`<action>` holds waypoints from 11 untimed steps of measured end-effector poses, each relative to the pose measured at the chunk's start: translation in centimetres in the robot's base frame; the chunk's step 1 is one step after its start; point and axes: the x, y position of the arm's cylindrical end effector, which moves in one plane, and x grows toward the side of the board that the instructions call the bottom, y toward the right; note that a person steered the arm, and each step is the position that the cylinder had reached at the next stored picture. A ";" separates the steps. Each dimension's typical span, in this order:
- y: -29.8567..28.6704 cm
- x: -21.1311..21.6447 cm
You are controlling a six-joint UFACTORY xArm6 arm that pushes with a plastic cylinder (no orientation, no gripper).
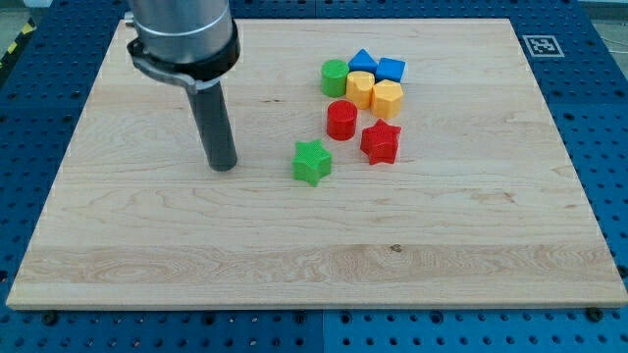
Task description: Move the green star to the left side of the red star
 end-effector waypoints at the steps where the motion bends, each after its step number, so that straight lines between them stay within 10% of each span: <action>1: 0.7 2.3; 11: 6.0 2.4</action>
